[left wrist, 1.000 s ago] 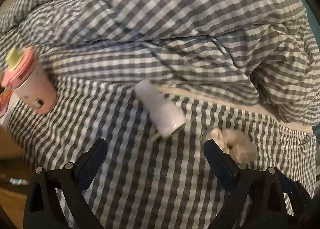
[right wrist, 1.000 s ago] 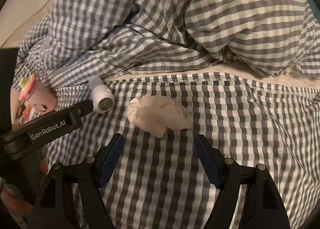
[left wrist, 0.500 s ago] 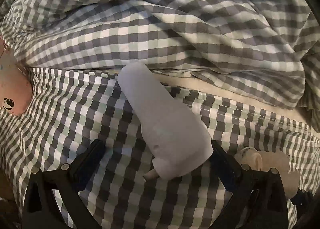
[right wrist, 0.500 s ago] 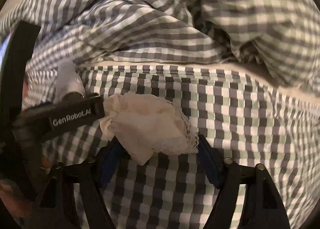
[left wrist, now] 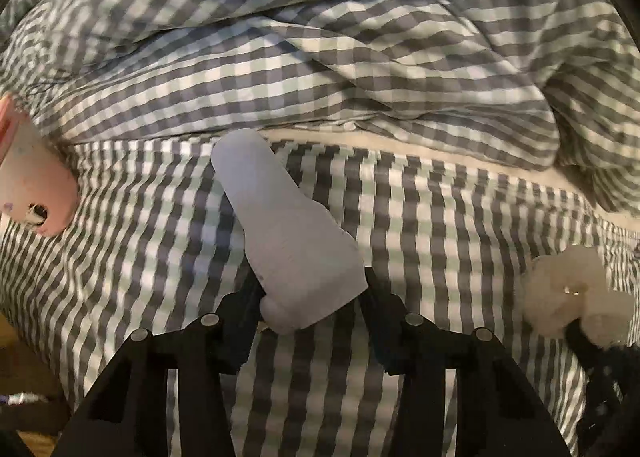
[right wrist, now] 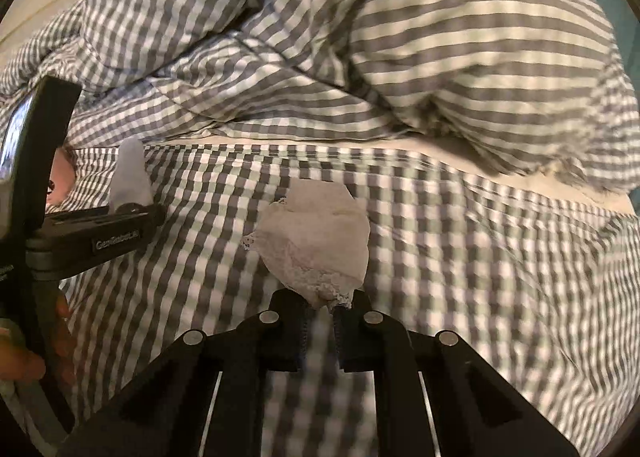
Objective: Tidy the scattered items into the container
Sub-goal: 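Grasp the cream scrunchie with the right tool while the left tool grasps the white plug adapter, then carry the scrunchie and plug adapter to the box and release them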
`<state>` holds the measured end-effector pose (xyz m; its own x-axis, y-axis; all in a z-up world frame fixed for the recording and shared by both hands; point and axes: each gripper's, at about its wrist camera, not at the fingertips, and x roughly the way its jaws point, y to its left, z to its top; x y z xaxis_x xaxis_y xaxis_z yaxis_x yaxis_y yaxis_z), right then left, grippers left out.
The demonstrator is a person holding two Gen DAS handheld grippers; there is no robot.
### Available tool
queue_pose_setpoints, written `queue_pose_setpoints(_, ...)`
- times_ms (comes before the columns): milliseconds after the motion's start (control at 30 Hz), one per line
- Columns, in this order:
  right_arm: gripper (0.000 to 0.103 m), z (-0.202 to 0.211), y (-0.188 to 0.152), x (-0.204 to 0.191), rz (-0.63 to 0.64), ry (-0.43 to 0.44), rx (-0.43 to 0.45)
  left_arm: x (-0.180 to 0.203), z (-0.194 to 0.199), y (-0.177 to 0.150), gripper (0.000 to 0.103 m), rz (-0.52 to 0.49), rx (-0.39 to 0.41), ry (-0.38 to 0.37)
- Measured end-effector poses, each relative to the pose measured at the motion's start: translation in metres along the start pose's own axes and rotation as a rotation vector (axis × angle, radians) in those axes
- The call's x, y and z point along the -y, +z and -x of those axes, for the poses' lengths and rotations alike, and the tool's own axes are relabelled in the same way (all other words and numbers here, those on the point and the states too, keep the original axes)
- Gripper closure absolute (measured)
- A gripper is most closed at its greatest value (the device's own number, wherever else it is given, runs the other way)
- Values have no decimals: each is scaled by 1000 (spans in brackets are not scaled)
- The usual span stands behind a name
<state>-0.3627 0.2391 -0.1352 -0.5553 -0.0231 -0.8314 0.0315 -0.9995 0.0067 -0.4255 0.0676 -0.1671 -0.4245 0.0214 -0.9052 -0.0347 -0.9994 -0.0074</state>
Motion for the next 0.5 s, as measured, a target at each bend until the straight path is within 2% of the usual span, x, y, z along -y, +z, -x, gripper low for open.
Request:
queue_pose_setpoints(200, 93, 55, -9, 5, -10, -3, 41, -4, 62, -16, 55, 26, 35, -34)
queue_pose_setpoints(400, 93, 134, -12, -10, -15, 28, 118, -13, 159, -28, 55, 0, 136, -21)
queue_pose_setpoints(500, 93, 180, -16, -28, 0, 43, 169, -23, 209, -40, 55, 3, 176, -45)
